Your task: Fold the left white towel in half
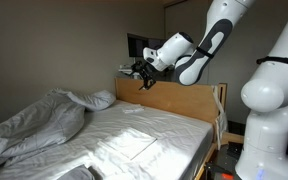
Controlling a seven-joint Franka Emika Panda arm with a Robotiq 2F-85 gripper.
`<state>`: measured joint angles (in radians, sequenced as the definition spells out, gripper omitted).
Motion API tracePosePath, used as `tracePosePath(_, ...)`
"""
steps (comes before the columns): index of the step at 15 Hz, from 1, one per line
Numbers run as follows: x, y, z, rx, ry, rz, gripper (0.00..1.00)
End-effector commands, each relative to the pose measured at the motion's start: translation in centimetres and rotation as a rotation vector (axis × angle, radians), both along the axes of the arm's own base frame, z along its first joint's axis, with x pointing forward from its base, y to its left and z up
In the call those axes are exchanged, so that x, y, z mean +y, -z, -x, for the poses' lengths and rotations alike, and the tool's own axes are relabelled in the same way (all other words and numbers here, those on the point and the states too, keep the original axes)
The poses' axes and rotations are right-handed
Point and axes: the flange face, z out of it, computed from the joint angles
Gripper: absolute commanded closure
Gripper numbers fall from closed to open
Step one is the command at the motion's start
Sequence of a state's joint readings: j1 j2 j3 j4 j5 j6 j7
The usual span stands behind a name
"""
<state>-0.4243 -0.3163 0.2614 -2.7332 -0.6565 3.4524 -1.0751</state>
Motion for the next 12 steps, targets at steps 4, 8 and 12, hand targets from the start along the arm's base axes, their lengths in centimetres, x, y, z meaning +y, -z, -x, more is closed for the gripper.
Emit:
tracePosePath(4,-1.4,-7.1,2.0,-0.18,0.048,0.102,0.0)
tracePosePath(8,-1.1,-7.4,1.5,-0.182,0.049,0.072,0.0)
tracePosePath(12,-0.5,-5.5,1.3,-0.139,0.036,0.088,0.0)
